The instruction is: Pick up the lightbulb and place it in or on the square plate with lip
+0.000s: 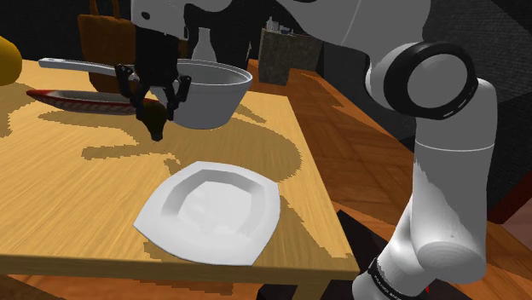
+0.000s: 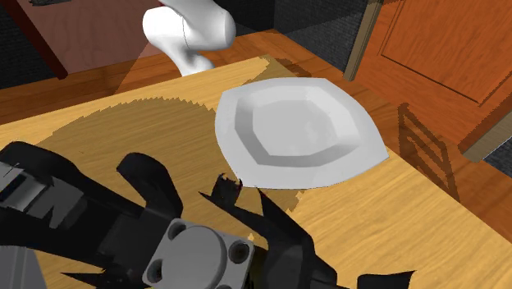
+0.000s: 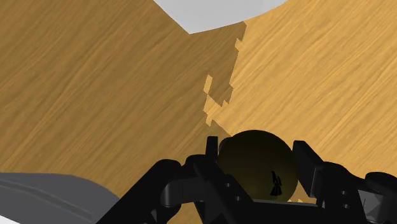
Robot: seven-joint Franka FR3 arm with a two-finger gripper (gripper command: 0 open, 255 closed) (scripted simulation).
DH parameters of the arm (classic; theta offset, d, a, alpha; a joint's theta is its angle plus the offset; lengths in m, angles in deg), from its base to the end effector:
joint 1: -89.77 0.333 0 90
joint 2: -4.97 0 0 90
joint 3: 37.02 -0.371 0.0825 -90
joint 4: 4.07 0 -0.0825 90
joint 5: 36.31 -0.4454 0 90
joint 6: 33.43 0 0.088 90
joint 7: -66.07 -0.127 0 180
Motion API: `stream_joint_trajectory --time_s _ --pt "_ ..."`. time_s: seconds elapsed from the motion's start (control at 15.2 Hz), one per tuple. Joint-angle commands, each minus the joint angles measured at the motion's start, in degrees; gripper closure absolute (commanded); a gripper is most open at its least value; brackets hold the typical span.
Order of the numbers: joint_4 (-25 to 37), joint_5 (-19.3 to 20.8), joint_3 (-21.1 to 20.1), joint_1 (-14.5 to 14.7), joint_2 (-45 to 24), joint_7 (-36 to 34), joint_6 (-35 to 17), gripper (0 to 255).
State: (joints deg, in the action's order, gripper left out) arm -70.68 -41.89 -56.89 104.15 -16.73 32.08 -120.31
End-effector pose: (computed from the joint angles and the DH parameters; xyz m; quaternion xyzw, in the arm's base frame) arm 0.6306 0.3793 0.6288 -0.9938 0.0064 0.0631 0.0918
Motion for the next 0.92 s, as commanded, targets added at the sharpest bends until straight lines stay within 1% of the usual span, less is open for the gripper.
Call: stream_joint_trajectory --time_s 0.0,0.33,0.59,0.66,0.73,0.86 --pt "2.9 0.3 -0.1 0.4 -0.9 -0.5 2.0 255" --pt "11.3 1.2 -0.1 1.6 -3.8 -1.7 7.5 255" --pt "21.0 2.3 -0.1 3.2 -7.7 -2.8 13.1 255" --pt "13.8 1.0 -0.4 2.0 -3.1 -2.8 10.4 255" --pt "8.2 -0.1 -0.7 1.1 0.7 -2.7 8.5 255" --pt "-0.5 -2.1 -1.1 0.0 7.0 -2.7 5.8 255"
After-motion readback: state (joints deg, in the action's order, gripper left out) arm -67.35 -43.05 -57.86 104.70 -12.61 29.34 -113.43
